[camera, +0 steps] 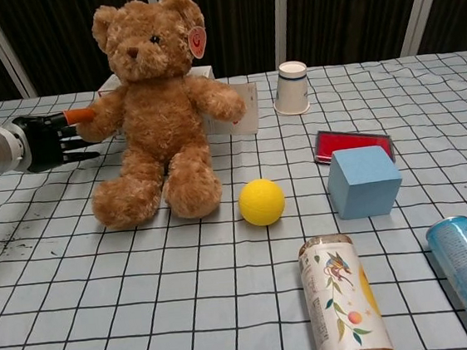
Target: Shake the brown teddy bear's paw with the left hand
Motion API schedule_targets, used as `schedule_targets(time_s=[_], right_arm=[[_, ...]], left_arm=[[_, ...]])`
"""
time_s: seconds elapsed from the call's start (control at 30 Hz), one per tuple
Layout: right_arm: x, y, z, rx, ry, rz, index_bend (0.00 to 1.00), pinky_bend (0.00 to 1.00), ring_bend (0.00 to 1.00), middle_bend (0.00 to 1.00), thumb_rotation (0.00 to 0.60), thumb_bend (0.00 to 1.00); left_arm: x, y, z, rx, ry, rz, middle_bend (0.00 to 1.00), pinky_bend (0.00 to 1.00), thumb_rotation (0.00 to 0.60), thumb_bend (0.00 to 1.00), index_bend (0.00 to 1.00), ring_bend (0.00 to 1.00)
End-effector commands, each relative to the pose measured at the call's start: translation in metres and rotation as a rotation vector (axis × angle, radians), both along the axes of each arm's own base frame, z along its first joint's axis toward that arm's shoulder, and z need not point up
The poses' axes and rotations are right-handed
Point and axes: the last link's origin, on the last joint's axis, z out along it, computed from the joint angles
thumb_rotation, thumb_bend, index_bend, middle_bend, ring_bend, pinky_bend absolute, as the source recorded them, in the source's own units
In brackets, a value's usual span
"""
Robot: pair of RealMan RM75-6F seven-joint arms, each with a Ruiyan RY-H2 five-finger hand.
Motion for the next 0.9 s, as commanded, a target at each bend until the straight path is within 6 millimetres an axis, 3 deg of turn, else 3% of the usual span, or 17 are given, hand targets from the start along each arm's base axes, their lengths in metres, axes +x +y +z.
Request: schedule_targets(time_s=[0.03, 0.27, 0.6, 0.9], right_arm=[[0.0, 0.0, 0.0, 0.001, 0.0, 0.0, 0.05, 0.0, 0.0, 0.01, 0.6, 0.13], [0.0, 0.0, 0.0, 0.002, -0.002, -0.002, 0.05, 0.0, 0.0, 0.01, 0.6, 0.13], [0.0, 0.0, 0.0, 0.004, -0.001, -0.004, 0.05, 0.0, 0.0, 0.01, 0.6, 0.13], [0.0, 0.0, 0.0, 0.005, -0.001, -0.007, 0.05, 0.0, 0.0, 0.01, 0.6, 0.13]], left_arm=[[0.002, 0.0, 0.004, 0.024, 0.007, -0.01, 0.46, 0.0, 0.6, 0.67, 0.31, 0.07], [0.002, -0.002, 0.006, 0.03, 0.026, -0.019, 0.46, 0.0, 0.6, 0.66, 0.31, 0.07], [-0.018, -0.002, -0.001, 0.004, 0.066, 0.036, 0.46, 0.0, 0.6, 0.66, 0.3, 0.07], [-0.007, 0.002, 0.001, 0.017, 0.065, 0.007, 0.46, 0.0, 0.6, 0.66, 0.3, 0.07]])
